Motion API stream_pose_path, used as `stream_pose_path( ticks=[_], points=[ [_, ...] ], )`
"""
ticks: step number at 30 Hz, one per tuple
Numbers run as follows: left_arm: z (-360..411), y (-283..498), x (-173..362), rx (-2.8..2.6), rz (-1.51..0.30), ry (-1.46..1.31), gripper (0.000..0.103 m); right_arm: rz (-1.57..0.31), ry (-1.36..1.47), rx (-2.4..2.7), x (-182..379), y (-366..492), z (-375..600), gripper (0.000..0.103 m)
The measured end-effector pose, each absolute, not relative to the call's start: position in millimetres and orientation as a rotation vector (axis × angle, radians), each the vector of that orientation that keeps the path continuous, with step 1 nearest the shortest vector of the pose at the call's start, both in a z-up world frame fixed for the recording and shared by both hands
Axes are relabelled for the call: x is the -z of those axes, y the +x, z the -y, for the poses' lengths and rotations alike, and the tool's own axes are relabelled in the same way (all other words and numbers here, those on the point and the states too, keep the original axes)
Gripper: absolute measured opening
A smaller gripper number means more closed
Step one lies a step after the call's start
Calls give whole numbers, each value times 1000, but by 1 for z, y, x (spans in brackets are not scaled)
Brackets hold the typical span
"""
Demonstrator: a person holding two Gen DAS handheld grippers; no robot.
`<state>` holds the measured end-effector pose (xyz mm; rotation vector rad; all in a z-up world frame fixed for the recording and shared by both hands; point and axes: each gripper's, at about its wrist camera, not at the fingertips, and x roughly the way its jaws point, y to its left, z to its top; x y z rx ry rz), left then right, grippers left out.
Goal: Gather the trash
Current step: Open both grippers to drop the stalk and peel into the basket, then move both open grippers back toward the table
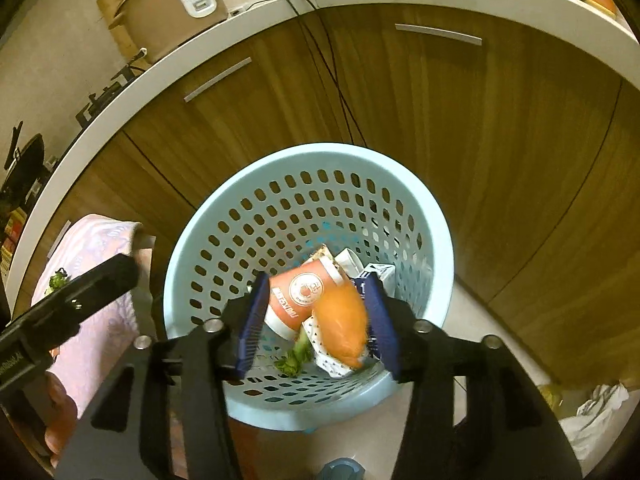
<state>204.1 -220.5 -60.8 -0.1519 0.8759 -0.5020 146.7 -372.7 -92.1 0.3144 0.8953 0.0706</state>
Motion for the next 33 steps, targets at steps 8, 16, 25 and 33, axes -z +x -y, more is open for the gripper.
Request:
stream_pose_path(
  ticks=[8,16,25,33],
  points=[
    [194,180,44,475,-817,-172,57,-835,291,-112,65,134,358,47],
    [141,143,12,397,-720,-195,57,-742,212,-254,24,120,295,47],
    [57,103,-1,200,-658,-195,57,-717,110,-409,4,110,209,47],
    [-30,68,-1,26,-638,-235,59,-698,8,-523,-6,101,129,47]
  ],
)
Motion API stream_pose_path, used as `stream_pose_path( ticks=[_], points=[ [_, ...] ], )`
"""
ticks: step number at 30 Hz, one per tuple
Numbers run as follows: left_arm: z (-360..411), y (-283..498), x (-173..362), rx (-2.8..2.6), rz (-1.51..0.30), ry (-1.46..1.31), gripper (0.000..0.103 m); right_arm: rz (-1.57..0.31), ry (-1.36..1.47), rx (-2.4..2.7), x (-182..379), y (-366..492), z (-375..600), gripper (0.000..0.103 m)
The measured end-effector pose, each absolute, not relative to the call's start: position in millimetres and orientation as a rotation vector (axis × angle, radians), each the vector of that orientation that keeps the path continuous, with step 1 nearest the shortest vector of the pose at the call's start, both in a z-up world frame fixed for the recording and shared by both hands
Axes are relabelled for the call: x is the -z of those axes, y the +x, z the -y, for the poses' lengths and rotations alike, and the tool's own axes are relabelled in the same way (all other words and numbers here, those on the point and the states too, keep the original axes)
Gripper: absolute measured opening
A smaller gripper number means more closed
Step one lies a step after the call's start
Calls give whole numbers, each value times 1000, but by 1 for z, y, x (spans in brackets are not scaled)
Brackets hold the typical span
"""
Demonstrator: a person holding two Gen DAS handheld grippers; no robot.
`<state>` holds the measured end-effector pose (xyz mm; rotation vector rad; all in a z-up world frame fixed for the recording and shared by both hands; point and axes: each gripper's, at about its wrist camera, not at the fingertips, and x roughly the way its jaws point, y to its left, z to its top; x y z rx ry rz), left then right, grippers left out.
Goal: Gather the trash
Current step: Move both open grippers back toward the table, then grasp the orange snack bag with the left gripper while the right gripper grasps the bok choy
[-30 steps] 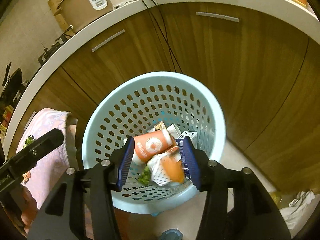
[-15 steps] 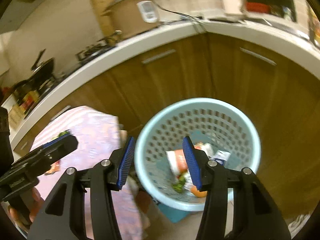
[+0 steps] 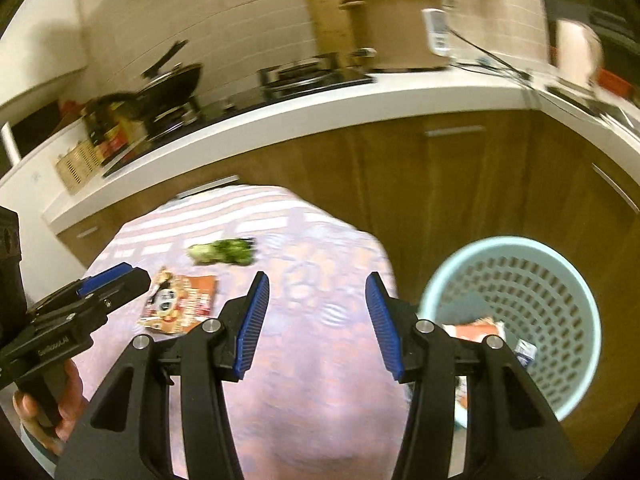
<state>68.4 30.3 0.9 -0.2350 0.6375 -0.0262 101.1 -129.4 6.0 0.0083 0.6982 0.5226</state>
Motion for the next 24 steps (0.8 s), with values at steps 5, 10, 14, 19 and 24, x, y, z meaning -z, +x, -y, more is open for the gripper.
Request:
stream_pose_path(
  ticks=[5,10,14,19,24],
  points=[
    [-65,63,11,-28,-687,-252,59,-705,-22,-568,-7,105,92,47],
    [-82,69,36,-60,-747,-253,59,-730,-46,-580,1,116,64,47],
    [-88,75,52,-87,-777,-243,59,-755,-59,-590,11,127,48,47],
    [-93,82,66,-83,-813,-259,57,-772,-85,-598,19,143,31,47],
    [-84,86,70,-89,-825,-209,44,-799,-65,-601,29,159,15,47]
  ],
)
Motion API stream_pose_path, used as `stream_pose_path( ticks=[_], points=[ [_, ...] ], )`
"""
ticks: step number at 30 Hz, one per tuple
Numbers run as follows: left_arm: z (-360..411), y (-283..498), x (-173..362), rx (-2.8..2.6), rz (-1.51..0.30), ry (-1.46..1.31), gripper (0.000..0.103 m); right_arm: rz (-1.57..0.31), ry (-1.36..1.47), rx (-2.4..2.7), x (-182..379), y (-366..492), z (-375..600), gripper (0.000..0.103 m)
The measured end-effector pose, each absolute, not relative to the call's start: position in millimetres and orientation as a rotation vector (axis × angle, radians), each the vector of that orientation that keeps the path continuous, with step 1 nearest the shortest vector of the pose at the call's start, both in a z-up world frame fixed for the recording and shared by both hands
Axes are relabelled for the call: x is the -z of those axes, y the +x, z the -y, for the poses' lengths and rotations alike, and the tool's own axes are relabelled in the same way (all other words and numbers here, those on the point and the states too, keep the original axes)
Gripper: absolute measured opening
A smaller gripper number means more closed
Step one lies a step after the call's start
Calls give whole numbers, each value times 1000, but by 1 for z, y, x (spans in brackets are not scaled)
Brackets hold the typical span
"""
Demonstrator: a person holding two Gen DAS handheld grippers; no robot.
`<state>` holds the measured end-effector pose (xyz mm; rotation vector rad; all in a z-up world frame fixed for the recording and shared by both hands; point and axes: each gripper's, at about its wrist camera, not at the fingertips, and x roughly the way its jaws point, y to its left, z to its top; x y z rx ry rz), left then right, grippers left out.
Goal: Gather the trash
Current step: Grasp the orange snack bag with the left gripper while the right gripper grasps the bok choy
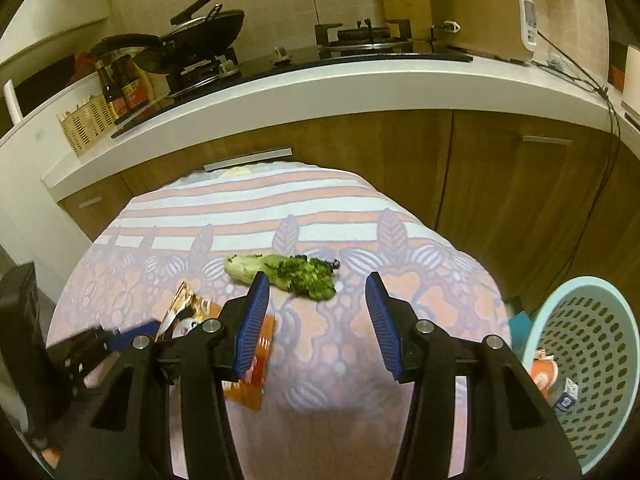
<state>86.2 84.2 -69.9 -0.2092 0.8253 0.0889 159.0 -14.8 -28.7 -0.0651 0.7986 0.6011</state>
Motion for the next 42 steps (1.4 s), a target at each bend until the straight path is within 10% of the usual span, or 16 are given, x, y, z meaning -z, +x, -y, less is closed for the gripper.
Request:
stream_pose_path(
  ticks=[5,14,31,42],
  points=[
    [-73,88,72,-87,-829,-136,10,-822,-79,-604,40,165,-3,56],
    [-93,77,69,-63,-840,-188,4,-850,-56,-572,48,173,-23,92],
    [-118,65,70,-109,-791,-194,4,-909,-140,-453,77,179,-66,95],
    [-119,59,66,-99,-765,-211,4,-866,-169,-469,70,165,-64,72]
  ],
)
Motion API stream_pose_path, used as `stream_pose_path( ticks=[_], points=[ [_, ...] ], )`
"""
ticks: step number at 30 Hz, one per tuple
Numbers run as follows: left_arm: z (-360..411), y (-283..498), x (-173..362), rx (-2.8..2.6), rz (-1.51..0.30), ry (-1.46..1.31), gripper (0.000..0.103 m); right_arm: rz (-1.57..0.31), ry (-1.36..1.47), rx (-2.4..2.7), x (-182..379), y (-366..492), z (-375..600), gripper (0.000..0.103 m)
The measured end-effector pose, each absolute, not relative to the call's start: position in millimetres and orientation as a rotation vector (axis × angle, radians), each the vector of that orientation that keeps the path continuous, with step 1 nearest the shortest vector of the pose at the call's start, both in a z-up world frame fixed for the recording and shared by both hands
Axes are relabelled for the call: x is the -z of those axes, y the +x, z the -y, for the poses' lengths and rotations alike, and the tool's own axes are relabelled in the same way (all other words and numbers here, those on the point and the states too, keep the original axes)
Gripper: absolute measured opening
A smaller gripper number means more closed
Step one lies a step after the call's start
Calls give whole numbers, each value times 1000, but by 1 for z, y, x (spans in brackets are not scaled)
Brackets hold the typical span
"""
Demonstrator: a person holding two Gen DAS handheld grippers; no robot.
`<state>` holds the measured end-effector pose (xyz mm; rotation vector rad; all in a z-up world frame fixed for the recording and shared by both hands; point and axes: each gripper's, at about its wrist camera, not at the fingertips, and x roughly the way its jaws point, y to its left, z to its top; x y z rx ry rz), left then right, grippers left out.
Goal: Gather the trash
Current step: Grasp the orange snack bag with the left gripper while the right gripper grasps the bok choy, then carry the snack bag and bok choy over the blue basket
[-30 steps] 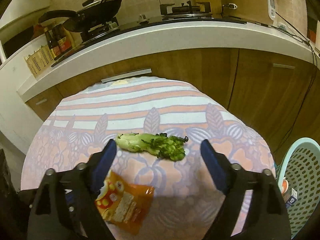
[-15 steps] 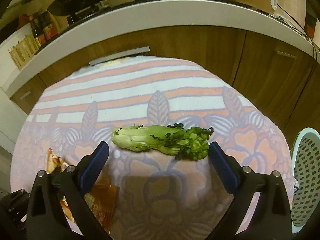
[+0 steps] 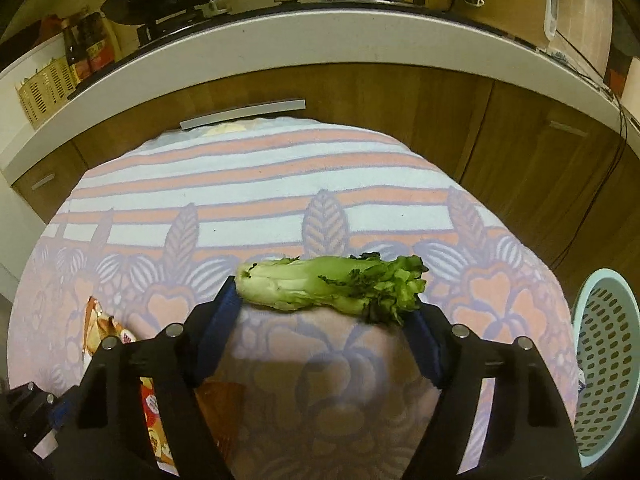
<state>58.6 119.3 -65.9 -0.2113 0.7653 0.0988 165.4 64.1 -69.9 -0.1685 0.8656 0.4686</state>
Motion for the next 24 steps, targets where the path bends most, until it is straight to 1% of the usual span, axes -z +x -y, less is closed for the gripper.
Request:
stream_pose_path(
  ticks=[3,10,24],
  points=[
    [-119,56,62,-61,-754,-258,4,-851,-149,-479,61,161,-55,72],
    [-102,50,42,-14,-706,-253,4,-777,-148,-485,31,146,-26,72],
    [-53,64,9,56,-671,-178,4,-709,-87,-430,-4,138,51,72]
  ],
)
